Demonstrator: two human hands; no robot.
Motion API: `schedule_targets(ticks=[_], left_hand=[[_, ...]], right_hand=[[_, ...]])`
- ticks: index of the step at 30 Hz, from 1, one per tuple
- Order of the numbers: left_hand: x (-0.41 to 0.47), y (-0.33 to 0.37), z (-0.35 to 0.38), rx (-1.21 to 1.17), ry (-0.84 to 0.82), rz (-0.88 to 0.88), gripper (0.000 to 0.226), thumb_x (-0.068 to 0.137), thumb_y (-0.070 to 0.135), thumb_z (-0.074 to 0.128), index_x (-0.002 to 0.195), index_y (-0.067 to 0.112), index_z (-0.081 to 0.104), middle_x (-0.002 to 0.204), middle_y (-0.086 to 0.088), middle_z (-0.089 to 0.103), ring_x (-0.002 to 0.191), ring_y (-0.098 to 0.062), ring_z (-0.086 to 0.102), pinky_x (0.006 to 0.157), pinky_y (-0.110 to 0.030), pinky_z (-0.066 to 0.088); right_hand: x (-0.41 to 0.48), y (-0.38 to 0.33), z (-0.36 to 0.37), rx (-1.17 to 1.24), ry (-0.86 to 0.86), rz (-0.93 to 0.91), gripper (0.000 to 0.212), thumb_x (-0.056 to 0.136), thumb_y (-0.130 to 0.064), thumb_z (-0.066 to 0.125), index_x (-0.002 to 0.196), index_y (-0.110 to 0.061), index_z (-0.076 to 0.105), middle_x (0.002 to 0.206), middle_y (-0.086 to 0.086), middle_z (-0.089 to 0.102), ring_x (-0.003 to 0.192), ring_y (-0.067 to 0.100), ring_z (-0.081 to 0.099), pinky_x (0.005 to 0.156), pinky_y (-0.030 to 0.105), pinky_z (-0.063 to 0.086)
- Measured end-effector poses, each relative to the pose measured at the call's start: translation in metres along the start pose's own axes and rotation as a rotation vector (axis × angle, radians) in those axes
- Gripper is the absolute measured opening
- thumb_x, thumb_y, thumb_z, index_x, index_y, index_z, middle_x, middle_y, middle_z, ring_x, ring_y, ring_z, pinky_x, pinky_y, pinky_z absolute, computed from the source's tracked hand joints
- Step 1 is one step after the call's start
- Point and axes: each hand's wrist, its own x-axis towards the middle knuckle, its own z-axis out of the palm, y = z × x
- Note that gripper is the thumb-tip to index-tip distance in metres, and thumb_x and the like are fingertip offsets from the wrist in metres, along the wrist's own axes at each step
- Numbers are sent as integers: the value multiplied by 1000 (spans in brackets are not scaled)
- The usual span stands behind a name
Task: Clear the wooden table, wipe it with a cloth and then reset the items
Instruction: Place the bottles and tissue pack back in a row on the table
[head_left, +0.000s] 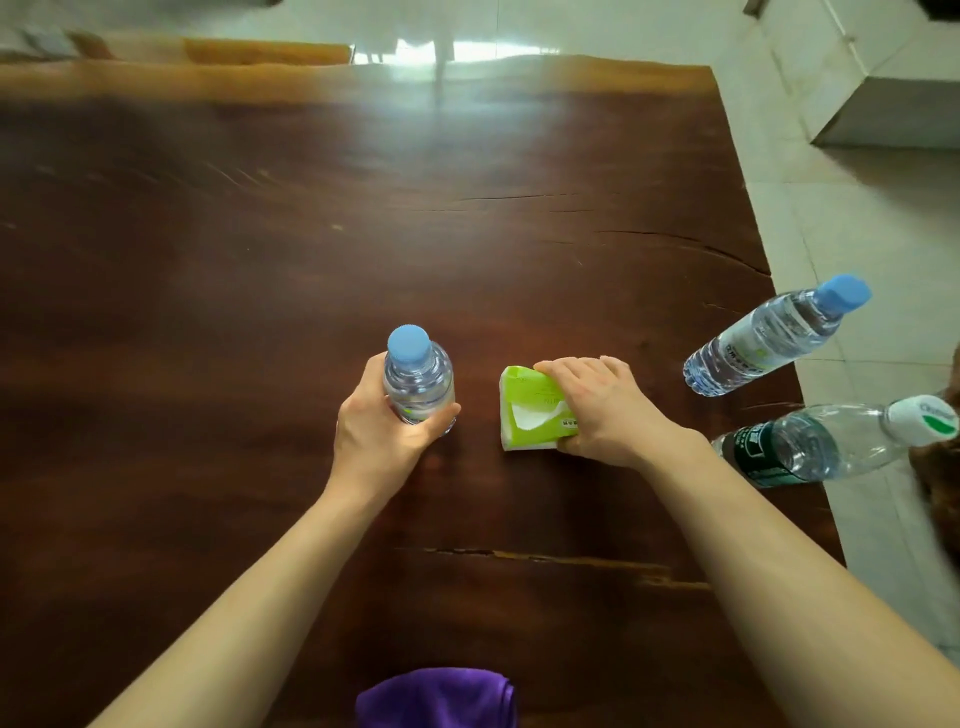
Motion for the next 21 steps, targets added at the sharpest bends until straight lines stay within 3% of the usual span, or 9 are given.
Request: schedule_targets(ticks=[3, 6, 8, 10, 13, 16, 21], left_hand=[[-4, -4, -4, 12, -52, -3, 77, 64, 39, 91, 128, 23, 52, 115, 9, 68, 104, -6, 64, 92, -29, 51], [-22, -10, -11, 36, -66, -39, 91, 63, 42, 91, 138, 30, 42, 130, 15, 58, 118, -1, 53, 98, -14, 39], [-41, -13, -14, 70, -29, -48, 92, 65, 43, 89, 141, 28, 40, 135, 13, 53, 124, -2, 49, 102, -16, 36], [-63, -16, -17, 82, 35, -46, 85, 71, 43, 84, 142, 21, 43, 139, 6, 52, 129, -9, 49, 108, -29, 39], [-91, -12, -19, 42, 95, -13, 60, 80, 46, 73, 132, 24, 53, 131, 7, 56, 118, -15, 54, 96, -46, 50], [-104, 2, -10, 3, 60, 115, 44, 83, 43, 69, 120, 23, 59, 117, 7, 62, 106, -13, 59, 85, -46, 53], [-100, 39, 23, 11, -119, 331, 28, 88, 33, 67, 110, 16, 66, 108, 2, 65, 104, -16, 61, 89, -45, 52]], right_hand=[[-10, 0, -3, -8, 5, 41, 116, 69, -47, 81, 159, -30, 11, 161, -3, 26, 152, 19, 20, 123, 52, 7], [-32, -4, -7, -1, 105, 60, 117, 69, -52, 82, 160, -29, 11, 161, 1, 27, 151, 22, 22, 123, 49, 12], [-52, -9, -9, 25, 232, 47, 103, 74, -48, 80, 158, -23, 25, 156, 4, 38, 145, 25, 34, 119, 44, 26], [-75, -16, -6, 116, 387, 55, 81, 79, -38, 78, 148, -15, 44, 143, 8, 53, 134, 29, 48, 111, 43, 39], [-110, -28, 5, 282, 595, 155, 52, 85, -25, 74, 132, -10, 59, 126, 9, 65, 118, 28, 60, 102, 42, 49], [-145, -36, 18, 414, 712, 294, 37, 89, -23, 71, 124, -12, 65, 119, 4, 69, 112, 21, 63, 100, 35, 51], [-190, -30, 30, 439, 881, 521, 16, 95, -25, 65, 107, -18, 70, 106, 1, 73, 99, 11, 66, 89, 26, 56]])
